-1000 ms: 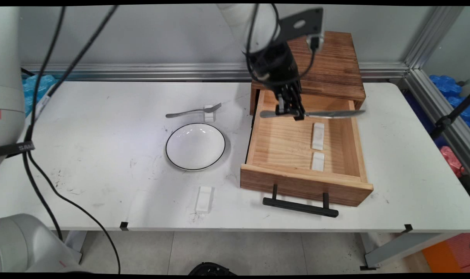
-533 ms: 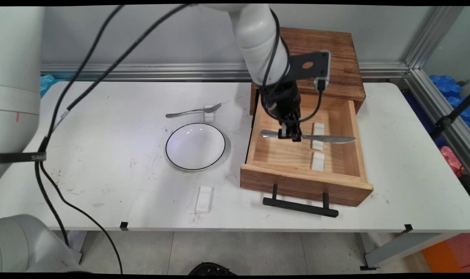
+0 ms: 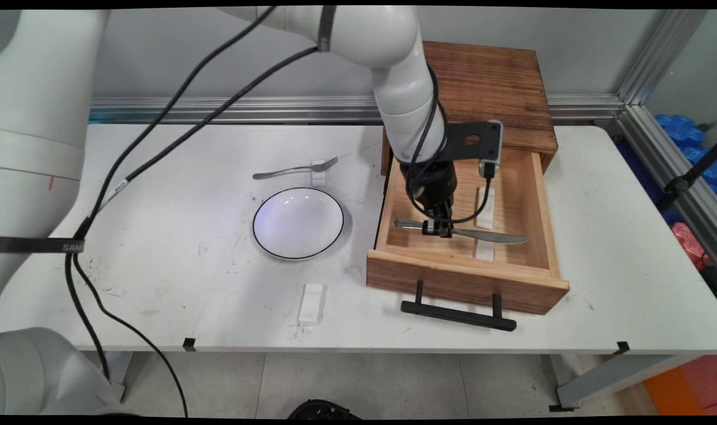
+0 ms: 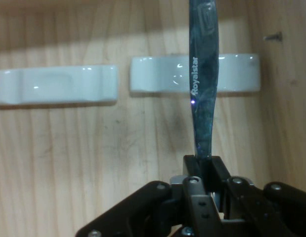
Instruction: Place the picked object into the drawer
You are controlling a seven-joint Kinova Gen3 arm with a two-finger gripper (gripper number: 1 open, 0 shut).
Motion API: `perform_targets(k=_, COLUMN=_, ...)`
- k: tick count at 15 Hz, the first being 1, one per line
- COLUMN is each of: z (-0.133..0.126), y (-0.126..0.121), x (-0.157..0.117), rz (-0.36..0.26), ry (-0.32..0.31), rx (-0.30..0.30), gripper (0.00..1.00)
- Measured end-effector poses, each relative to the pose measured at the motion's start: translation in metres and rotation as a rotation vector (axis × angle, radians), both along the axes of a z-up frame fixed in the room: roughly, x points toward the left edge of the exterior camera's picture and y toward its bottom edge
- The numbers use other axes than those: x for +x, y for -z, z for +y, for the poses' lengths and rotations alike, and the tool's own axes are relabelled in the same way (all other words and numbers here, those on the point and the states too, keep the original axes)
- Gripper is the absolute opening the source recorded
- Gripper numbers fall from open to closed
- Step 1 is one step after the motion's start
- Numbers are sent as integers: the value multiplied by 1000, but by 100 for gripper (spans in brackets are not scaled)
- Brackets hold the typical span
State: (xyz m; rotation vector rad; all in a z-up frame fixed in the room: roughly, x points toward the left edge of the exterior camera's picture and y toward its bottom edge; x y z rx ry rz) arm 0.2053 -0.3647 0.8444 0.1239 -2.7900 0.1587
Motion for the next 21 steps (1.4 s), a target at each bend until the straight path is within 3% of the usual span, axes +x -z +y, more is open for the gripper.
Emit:
perform_targets(k=12, z=-9, y=32, x=-10, rz=-40, ry=24, rx=2, gripper=0)
perform_targets(k=13, z=-9, y=33, x=-11, rz=-41, ry=27, rx=1, gripper=100)
perform_targets(k=21, z=-14, y=28, x=-11, rz=-30, ry=49, rx=-24, gripper=100)
